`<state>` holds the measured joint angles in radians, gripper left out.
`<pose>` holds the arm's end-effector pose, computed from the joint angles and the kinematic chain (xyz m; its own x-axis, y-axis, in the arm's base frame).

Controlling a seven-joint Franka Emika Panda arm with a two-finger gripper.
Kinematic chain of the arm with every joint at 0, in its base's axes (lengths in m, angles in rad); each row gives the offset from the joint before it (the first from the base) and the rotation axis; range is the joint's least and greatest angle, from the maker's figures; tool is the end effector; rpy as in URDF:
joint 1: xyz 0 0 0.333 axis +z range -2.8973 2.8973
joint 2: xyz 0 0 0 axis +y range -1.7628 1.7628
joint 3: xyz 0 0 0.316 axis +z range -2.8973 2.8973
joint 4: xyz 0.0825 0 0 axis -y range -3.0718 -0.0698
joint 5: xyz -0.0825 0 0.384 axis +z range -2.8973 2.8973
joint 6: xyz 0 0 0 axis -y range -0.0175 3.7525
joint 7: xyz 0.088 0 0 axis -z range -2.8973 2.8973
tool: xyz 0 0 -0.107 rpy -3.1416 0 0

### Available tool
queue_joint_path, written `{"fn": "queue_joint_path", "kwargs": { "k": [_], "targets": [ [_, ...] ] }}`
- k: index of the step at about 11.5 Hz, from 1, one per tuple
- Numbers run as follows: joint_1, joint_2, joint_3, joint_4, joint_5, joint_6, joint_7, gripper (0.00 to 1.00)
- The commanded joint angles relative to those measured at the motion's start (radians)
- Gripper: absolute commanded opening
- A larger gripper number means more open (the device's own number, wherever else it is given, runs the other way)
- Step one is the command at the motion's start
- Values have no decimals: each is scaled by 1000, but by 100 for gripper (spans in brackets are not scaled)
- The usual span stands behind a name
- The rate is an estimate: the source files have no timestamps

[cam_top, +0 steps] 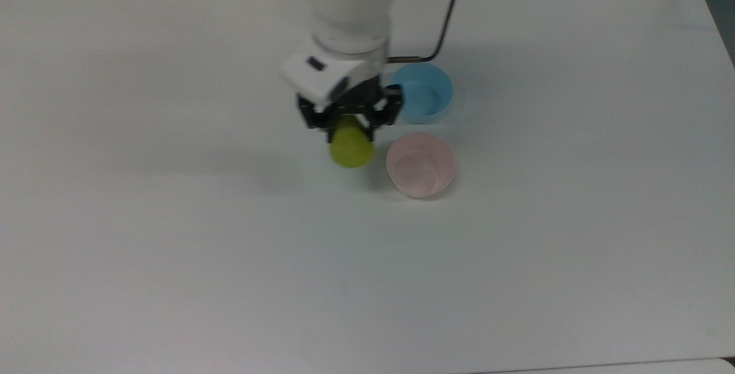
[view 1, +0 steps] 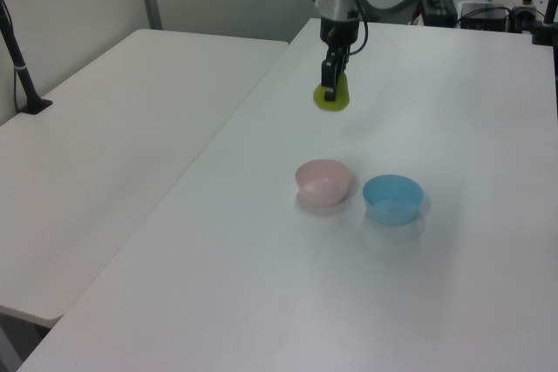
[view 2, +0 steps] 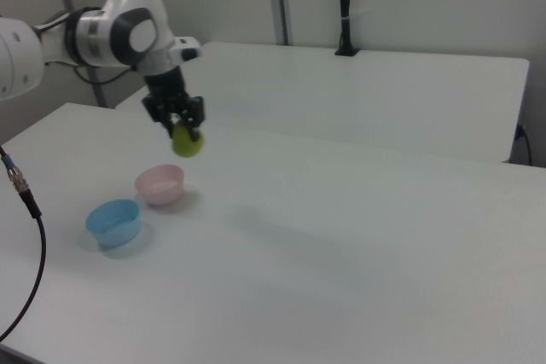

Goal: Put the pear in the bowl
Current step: 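Carry the pear over the pink bowl and lower it in, then open the gripper and raise it away from the pink bowl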

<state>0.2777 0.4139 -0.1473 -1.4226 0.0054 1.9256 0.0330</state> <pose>0.6832 0.1068 0.4717 0.9891 0.1125 0.0946 0.1080 -0.9929 0.0507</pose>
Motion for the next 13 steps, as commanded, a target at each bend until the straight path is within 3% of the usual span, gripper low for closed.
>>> {"fn": "queue_joint_path", "kwargs": {
  "k": [1,5,6,8,9,10,13],
  "targets": [
    [130,25,-29,4,15,-16,76,0],
    [182,106,-23,-4,8,15,84,3],
    [184,126,-21,-9,8,54,85,11],
    [190,155,-23,-13,5,81,110,30],
    [190,154,-23,-13,5,82,110,54],
    [193,151,-23,-12,5,81,110,97],
    [186,87,-26,-16,8,67,111,100]
  ]
}}
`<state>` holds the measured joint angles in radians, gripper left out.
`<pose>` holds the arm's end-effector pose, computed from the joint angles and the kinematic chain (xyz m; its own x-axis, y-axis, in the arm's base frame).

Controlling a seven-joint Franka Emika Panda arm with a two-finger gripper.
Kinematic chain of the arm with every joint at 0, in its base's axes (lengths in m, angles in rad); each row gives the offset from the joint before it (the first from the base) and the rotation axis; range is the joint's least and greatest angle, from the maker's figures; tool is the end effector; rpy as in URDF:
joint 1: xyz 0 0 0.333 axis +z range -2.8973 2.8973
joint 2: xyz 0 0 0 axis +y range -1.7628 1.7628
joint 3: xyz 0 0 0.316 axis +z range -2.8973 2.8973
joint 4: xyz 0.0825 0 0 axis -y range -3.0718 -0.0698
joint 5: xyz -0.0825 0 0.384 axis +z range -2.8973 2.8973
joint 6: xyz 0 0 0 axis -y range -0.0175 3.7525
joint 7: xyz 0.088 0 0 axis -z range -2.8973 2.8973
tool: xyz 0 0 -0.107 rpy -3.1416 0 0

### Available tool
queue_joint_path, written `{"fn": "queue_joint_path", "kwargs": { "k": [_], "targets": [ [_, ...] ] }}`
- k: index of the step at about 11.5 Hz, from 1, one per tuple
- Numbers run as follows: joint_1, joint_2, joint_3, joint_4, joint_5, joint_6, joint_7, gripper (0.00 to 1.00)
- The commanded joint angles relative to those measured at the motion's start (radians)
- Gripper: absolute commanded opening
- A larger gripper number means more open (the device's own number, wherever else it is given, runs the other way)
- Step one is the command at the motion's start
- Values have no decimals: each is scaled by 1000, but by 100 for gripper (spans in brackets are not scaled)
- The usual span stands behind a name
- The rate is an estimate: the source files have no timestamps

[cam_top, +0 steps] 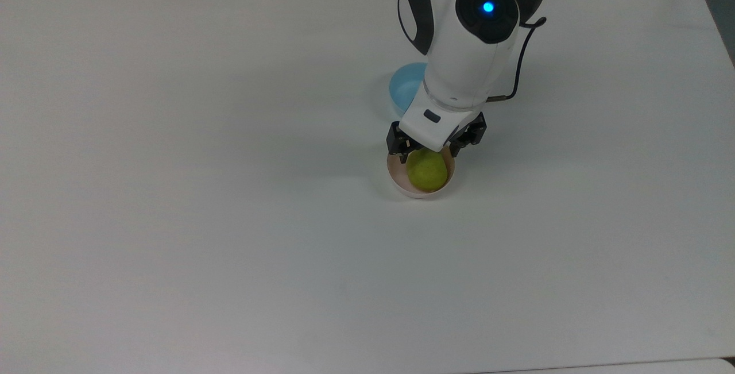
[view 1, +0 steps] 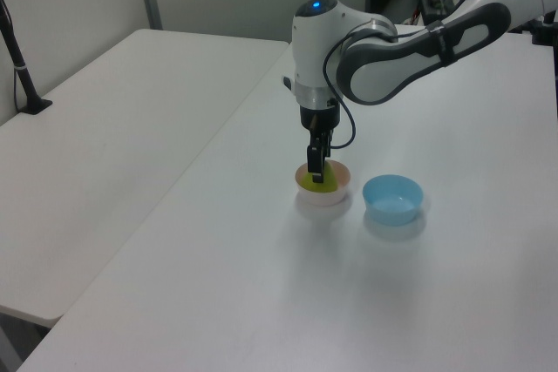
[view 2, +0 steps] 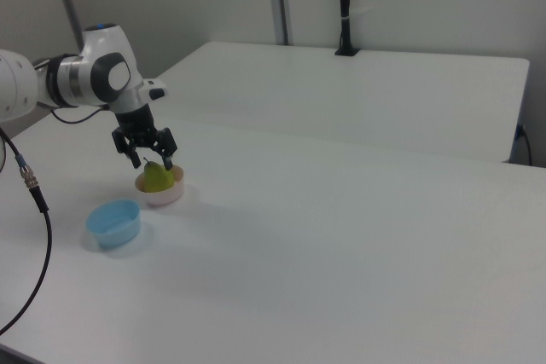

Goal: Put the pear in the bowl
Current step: 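Open the gripper and raise it away from the pink bowl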

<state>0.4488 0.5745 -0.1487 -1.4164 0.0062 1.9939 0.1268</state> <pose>0.6753 0.2300 0.3689 0.9808 0.1941 0.0176 0.1923 -0.9786 0.0732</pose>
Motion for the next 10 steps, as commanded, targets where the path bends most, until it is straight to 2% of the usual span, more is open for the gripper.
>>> {"fn": "queue_joint_path", "kwargs": {
  "k": [1,5,7,8,10],
  "targets": [
    [8,-122,-26,-41,8,-9,17,100],
    [-152,-283,-15,-84,9,-193,1,100],
    [-247,-362,-9,-142,6,-213,-53,100],
    [-330,-411,27,-166,5,-245,-84,100],
    [-389,-442,52,-165,-18,-326,-84,100]
  ]
}}
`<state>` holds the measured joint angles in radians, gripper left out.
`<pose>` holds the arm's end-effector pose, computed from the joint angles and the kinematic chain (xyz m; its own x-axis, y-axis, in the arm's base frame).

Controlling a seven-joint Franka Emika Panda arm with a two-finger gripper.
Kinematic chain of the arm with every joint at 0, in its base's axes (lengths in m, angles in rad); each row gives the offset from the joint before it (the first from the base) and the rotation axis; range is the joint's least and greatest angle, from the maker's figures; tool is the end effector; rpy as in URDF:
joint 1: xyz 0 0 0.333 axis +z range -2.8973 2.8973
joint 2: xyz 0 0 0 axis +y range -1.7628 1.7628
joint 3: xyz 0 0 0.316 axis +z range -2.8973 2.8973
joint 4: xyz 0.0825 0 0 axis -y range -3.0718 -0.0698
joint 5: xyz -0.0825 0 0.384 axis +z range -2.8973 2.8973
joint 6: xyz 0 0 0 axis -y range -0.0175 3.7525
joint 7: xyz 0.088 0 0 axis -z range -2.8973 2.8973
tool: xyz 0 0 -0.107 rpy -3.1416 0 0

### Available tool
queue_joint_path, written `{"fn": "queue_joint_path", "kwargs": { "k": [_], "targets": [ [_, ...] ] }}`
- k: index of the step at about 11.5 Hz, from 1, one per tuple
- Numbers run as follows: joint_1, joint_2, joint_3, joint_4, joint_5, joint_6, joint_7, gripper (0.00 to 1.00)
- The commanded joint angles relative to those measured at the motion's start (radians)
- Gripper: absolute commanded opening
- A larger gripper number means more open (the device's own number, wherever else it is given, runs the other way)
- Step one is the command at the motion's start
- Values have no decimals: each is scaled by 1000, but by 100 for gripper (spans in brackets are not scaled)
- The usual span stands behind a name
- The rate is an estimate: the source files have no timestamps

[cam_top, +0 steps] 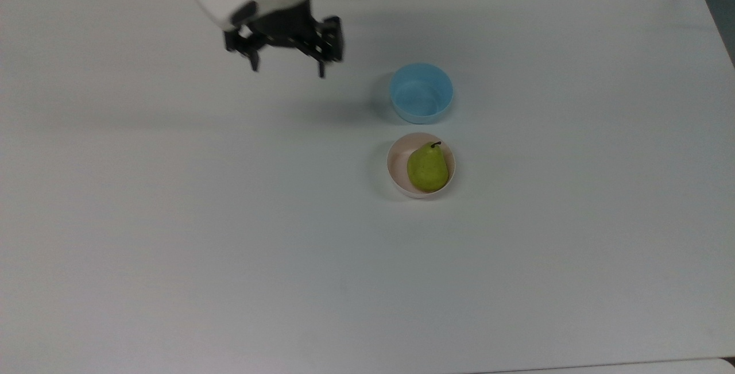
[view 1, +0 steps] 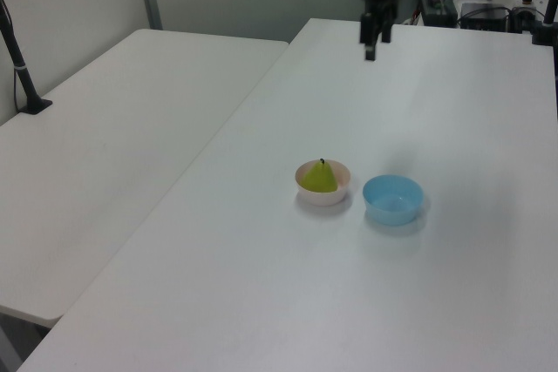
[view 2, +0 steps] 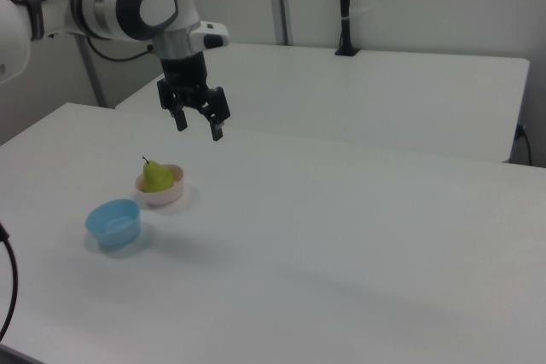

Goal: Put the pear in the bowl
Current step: 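Open the gripper and raise it away from the pink bowl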

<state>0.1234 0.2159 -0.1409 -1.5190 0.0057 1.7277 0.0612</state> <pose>0.6274 -0.0023 0.5362 0.9971 -0.0764 -0.0036 -0.0763 -0.9968 0.0247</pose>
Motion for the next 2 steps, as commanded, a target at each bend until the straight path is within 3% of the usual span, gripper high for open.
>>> {"fn": "queue_joint_path", "kwargs": {
  "k": [1,2],
  "targets": [
    [-70,-95,44,-64,-18,-63,-18,100],
    [-76,-98,44,-63,-18,-63,-18,100]
  ]
}}
